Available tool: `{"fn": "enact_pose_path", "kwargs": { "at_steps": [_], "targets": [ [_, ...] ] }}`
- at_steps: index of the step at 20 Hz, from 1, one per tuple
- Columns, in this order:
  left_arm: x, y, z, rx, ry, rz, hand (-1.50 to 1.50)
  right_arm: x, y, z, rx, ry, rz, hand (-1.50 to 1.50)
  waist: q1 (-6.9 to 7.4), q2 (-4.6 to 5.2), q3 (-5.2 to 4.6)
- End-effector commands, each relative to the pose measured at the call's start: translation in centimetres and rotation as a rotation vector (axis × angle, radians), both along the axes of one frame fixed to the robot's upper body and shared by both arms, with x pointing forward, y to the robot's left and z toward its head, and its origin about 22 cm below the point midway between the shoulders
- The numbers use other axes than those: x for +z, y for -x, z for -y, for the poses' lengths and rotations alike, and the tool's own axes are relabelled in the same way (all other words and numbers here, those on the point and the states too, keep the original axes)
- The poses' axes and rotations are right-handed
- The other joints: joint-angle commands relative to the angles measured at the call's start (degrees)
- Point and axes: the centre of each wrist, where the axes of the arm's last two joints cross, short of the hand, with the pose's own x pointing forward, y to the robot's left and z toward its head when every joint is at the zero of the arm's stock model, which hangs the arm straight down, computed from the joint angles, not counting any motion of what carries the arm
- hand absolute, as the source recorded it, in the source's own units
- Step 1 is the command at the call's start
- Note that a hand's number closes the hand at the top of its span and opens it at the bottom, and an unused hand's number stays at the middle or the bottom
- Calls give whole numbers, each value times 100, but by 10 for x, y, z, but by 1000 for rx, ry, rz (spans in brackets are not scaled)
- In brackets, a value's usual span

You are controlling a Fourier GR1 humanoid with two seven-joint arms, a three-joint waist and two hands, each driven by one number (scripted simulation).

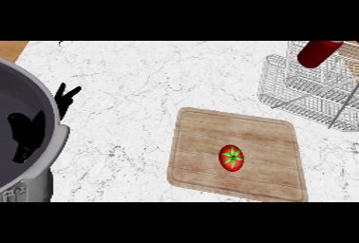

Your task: Pick the can from the cutting board and place it in the tiered basket

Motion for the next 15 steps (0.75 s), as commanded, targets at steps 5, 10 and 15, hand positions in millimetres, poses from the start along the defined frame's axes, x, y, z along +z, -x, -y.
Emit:
{"fn": "enact_pose_path", "kwargs": {
  "at_steps": [5, 10, 15],
  "targets": [
    [-9, 15, -9, 84, -3, 96, 0, 25, 66, 38, -74, -177, 7, -150, -168, -52, 9],
    [1, 15, -21, 96, 10, 92, 0, 14, 133, 78, -41, -194, 26, -150, -275, -53, 18],
    [0, 28, -25, 94, -14, 90, 0, 9, 200, 108, -42, -219, 109, -150, -256, -53, 20]
  ]
}}
